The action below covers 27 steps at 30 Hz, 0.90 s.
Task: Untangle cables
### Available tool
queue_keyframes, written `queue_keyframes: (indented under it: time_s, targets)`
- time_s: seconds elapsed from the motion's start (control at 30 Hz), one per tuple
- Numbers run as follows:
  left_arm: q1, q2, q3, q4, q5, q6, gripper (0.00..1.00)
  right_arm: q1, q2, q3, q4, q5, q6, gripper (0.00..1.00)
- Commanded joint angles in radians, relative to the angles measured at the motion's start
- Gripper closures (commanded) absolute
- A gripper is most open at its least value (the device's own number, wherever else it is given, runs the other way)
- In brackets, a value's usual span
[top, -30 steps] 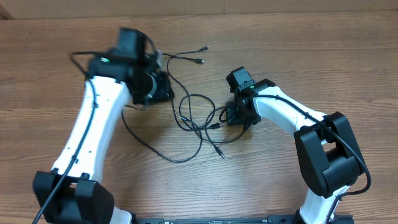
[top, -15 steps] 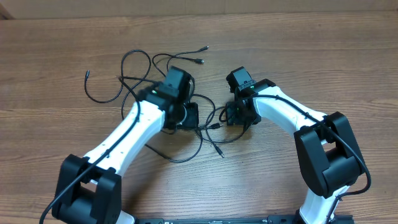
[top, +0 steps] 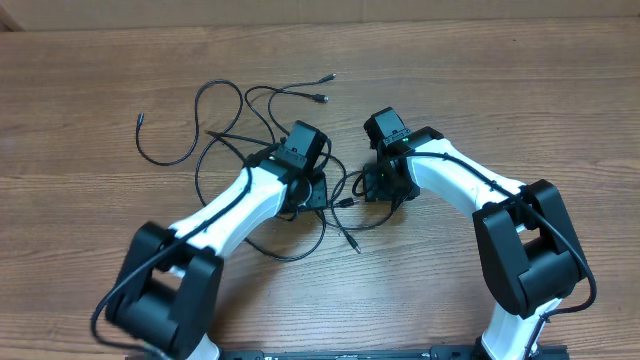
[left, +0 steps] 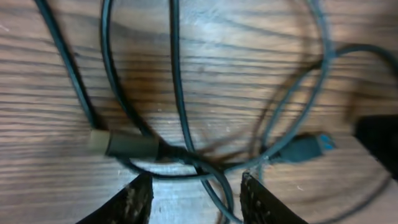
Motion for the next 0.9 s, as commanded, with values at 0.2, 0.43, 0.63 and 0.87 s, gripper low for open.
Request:
queue_keyframes:
  time_s: [0.2, 0.43, 0.63, 0.87]
  targets:
    - [0.006, 0.063, 0.002, 0.016, 0.020, -0.031, 0.59, -0.016, 0.011, -0.016, -0.006, 0.048, 0.005, 0.49]
    - [0.006, 0.063, 0.002, 0.030, 0.020, -0.031, 0.88, -0.016, 0.011, -0.016, -0.007, 0.048, 0.005, 0.49]
    - [0.017, 0.043, 0.045, -0.021, 0.028, -0.031, 0.96, -0.016, 0.011, -0.016, -0.008, 0.044, 0.003, 0.72]
    - [0.066, -0.030, 0.217, -0.120, 0.047, -0.019, 0.96, -0.016, 0.011, -0.016, -0.006, -0.041, -0.094, 0.70]
